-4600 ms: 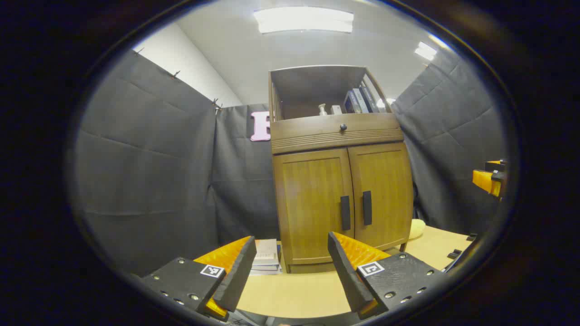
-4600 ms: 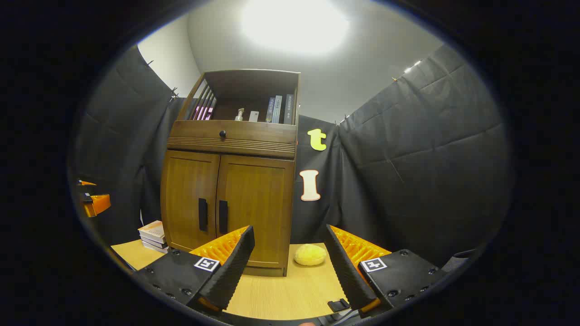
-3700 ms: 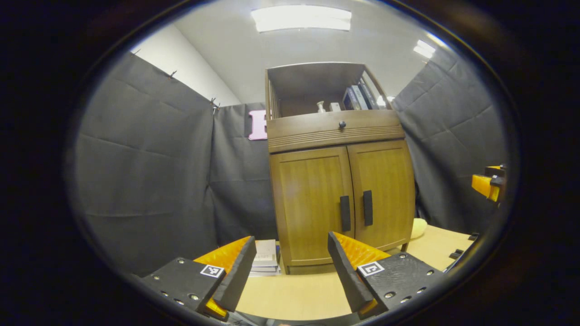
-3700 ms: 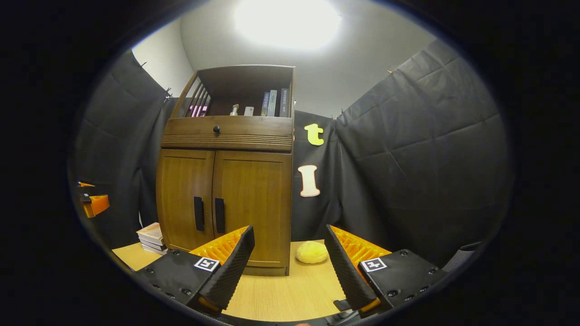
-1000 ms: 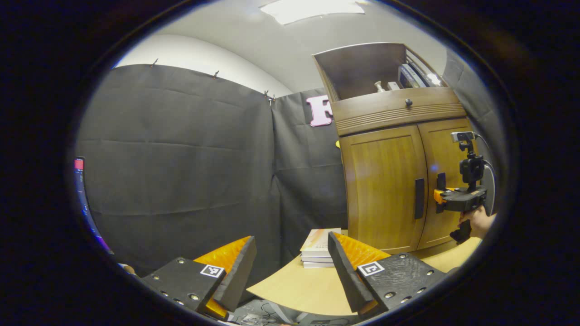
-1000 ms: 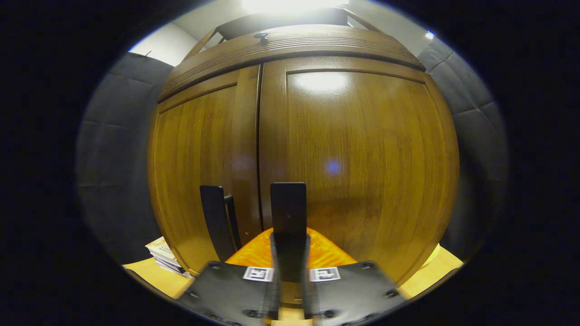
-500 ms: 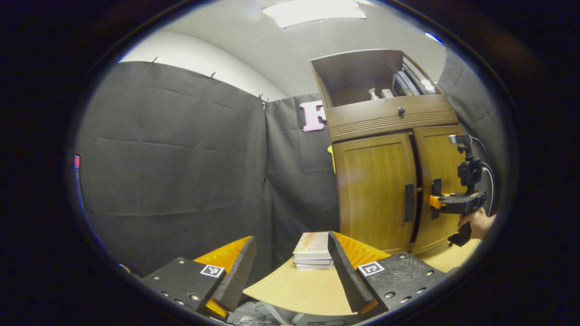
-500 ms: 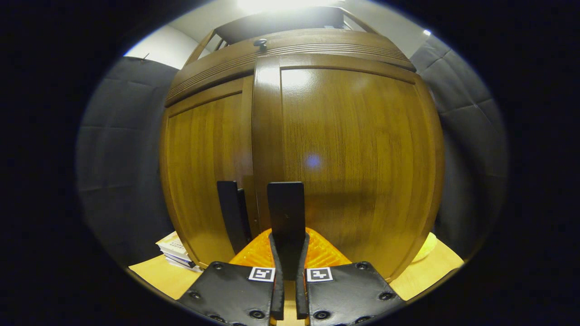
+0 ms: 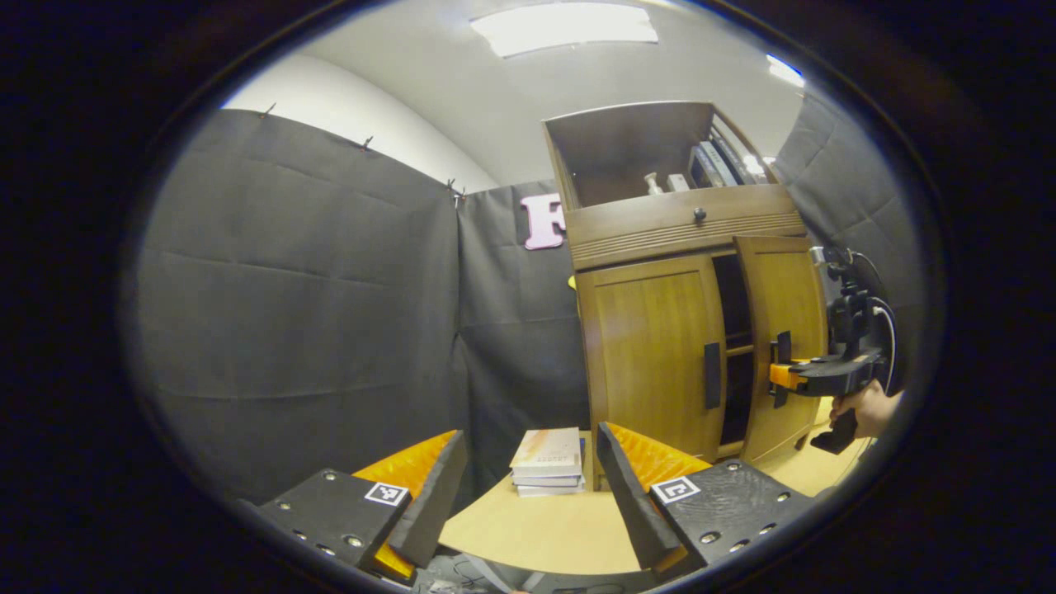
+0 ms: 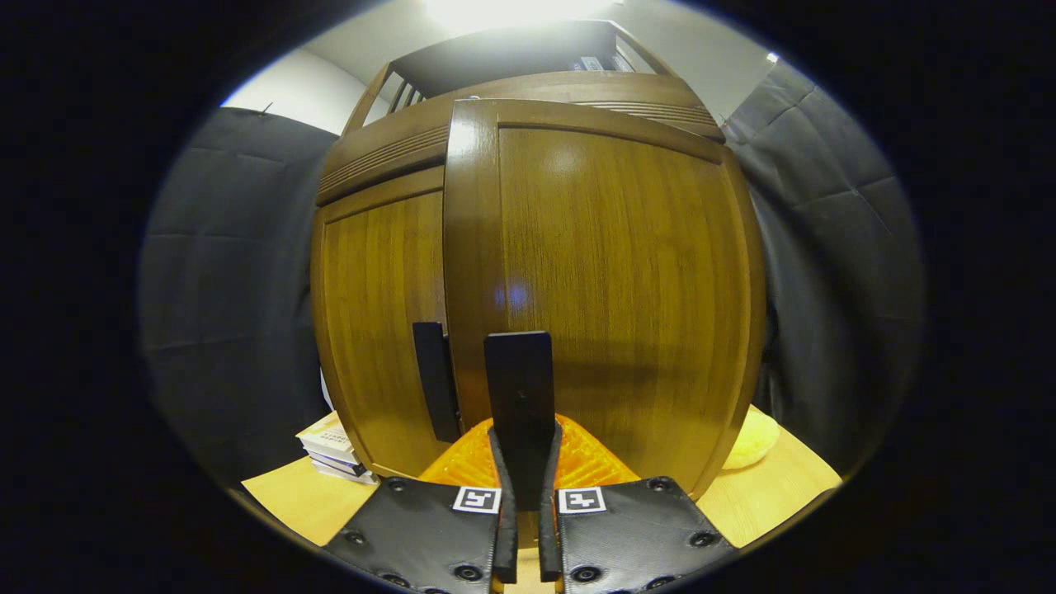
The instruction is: Open the right door of the double-door shoe cabinet with the right hand, and open the left door with the left hand.
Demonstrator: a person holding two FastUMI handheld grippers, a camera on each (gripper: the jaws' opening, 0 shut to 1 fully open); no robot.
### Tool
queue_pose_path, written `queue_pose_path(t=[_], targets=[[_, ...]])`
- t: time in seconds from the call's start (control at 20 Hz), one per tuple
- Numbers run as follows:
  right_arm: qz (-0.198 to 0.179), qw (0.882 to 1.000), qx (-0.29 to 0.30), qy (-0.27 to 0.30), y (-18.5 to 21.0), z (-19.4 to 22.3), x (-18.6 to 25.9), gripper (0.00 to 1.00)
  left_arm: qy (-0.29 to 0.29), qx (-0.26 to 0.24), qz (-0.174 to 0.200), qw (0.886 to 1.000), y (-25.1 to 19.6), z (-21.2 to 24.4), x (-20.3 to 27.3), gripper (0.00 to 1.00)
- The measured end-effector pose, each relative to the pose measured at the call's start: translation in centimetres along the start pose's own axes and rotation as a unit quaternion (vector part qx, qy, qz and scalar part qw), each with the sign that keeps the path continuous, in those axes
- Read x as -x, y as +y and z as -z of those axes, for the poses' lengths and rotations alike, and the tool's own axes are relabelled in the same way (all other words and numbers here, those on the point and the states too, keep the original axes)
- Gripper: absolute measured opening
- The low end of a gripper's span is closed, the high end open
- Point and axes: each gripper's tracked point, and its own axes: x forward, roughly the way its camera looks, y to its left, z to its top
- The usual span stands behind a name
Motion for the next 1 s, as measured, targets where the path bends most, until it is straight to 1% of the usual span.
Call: queue_pose_path(t=[0.2, 0.25, 0.5, 0.55, 0.6, 0.65, 0.7, 0.8, 0.85, 0.9, 0.95, 1.0], targets=[[0.002, 1.0, 0.0, 0.001, -0.9, 0.0, 2.0, 0.1, -0.007, 0.004, 0.013, 1.0, -0.3, -0.2, -0.1, 0.89], [0.005, 1.0, 0.001, 0.0, -1.1, 0.0, 2.4, 0.12, -0.009, 0.004, 0.016, 1.0, -0.3, -0.3, -0.2, 0.89], [0.011, 1.0, 0.005, 0.001, -2.8, 0.2, 5.2, 0.12, -0.017, 0.005, 0.039, 0.999, -0.8, -0.6, -0.5, 0.89], [0.012, 1.0, 0.004, 0.002, -3.3, 0.2, 5.7, 0.12, -0.018, 0.007, 0.045, 0.999, -0.9, -0.5, -0.7, 0.89], [0.014, 1.0, 0.003, 0.002, -3.6, 0.1, 6.4, 0.11, -0.019, 0.008, 0.052, 0.998, -1.0, -0.5, -0.6, 0.93], [0.016, 1.0, 0.002, 0.002, -4.0, 0.0, 7.0, 0.1, -0.019, 0.01, 0.059, 0.998, -1.1, -0.6, -0.6, 0.93], [0.018, 1.0, 0.002, 0.002, -4.6, 0.2, 7.6, 0.13, -0.019, 0.011, 0.066, 0.998, -1.3, -0.5, -0.7, 0.91], [0.023, 1.0, 0.002, 0.003, -5.5, 0.6, 8.7, 0.13, -0.021, 0.013, 0.081, 0.996, -1.5, -0.6, -0.3, 0.93], [0.026, 1.0, 0.003, 0.004, -6.0, 0.6, 9.3, 0.13, -0.021, 0.015, 0.087, 0.996, -1.6, -0.8, -0.2, 0.93], [0.029, 1.0, 0.004, 0.006, -6.4, 0.6, 9.8, 0.12, -0.022, 0.019, 0.095, 0.995, -1.8, -1.2, 0.1, 0.91], [0.031, 0.999, 0.005, 0.005, -6.9, 0.6, 10.2, 0.11, -0.023, 0.023, 0.102, 0.994, -1.9, -1.5, 0.3, 0.93], [0.035, 0.999, 0.006, 0.006, -7.3, 0.7, 10.7, 0.12, -0.022, 0.026, 0.108, 0.994, -2.0, -1.6, 0.4, 0.93]])
